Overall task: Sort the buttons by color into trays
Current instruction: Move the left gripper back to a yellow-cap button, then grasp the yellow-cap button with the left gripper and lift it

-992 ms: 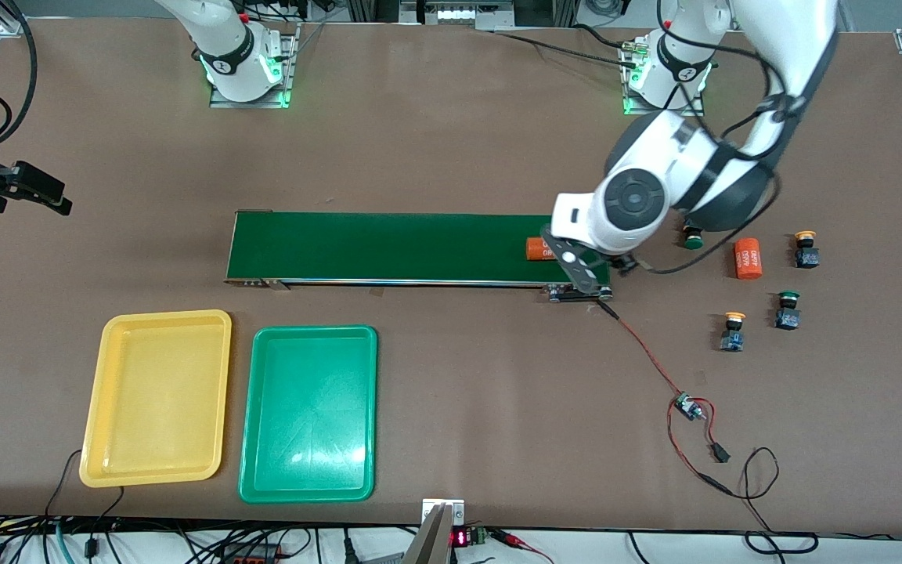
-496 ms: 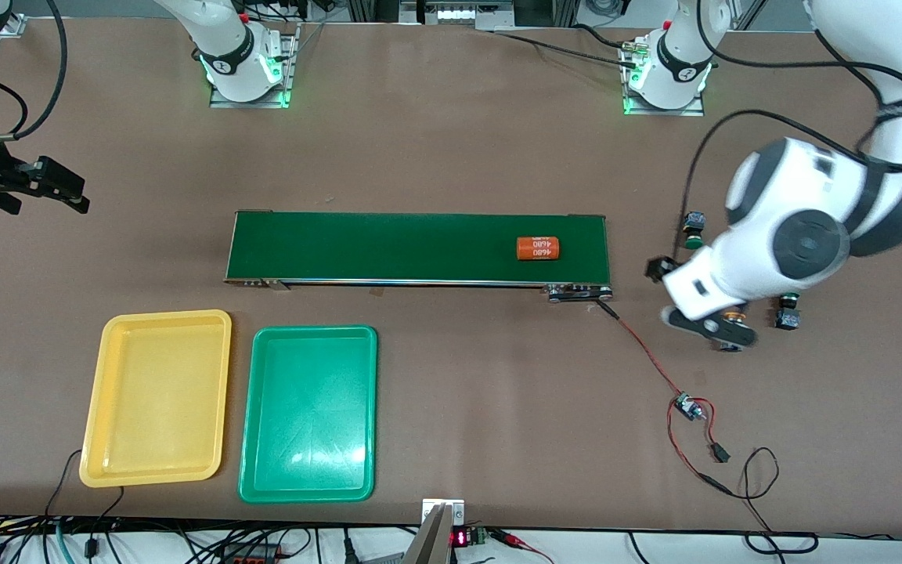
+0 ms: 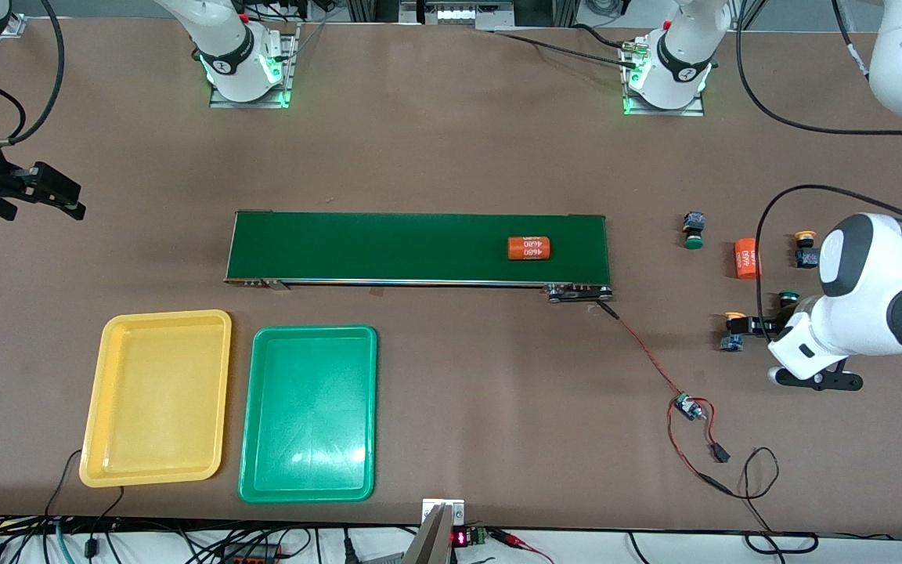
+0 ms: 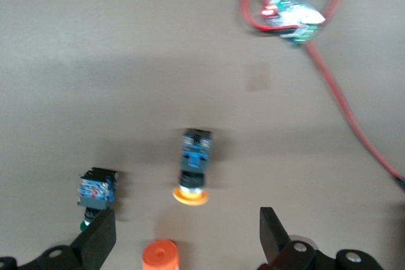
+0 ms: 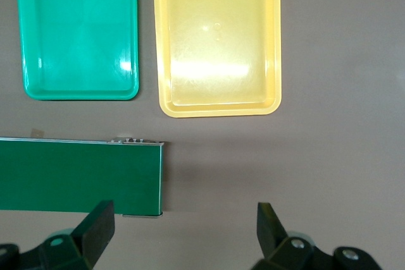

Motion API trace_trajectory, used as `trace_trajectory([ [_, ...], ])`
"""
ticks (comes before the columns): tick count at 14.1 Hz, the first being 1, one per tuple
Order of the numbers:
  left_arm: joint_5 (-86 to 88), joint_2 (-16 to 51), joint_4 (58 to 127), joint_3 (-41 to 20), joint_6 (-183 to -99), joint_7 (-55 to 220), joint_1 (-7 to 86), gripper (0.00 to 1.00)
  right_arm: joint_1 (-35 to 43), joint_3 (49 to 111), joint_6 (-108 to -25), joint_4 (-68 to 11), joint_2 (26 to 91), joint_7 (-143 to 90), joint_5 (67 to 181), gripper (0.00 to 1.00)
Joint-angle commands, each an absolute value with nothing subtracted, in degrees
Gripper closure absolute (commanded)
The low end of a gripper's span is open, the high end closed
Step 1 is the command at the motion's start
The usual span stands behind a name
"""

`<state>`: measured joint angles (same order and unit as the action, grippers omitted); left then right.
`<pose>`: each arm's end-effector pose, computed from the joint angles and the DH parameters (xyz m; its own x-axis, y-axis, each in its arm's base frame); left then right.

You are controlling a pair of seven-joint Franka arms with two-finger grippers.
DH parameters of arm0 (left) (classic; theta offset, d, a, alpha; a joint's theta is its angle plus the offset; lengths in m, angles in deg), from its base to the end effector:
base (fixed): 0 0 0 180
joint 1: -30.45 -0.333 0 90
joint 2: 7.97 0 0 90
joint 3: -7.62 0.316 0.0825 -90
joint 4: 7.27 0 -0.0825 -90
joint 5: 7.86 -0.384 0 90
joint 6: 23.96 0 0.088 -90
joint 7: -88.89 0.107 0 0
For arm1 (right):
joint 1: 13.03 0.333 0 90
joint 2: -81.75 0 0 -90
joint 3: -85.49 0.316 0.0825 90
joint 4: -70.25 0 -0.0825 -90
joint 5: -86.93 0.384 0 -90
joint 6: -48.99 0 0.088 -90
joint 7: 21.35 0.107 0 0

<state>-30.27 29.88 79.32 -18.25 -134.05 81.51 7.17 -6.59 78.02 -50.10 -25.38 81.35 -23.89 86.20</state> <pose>0.6856 0.0439 0.2904 0.9857 -0.0182 -0.1678 -0.0333 -0.9956 -0.0878 0.5687 -0.0112 0.5880 0.9982 0.0284 0.0528 0.0276 -0.9995 0.0159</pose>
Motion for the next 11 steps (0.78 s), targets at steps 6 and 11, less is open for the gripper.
trace_trajectory([
  [6, -35.6, 34.6, 85.5, -17.5, -148.0, 77.7, 7.4, 0.0, -6.4, 78.1, -51.4, -26.3, 81.9, -23.4, 85.8, 0.0],
  [11, -39.1, 35.8, 88.3, -17.2, -150.2, 76.1, 5.9, 0.2, -6.3, 78.2, -52.6, -26.5, 81.8, -23.5, 85.6, 0.0],
])
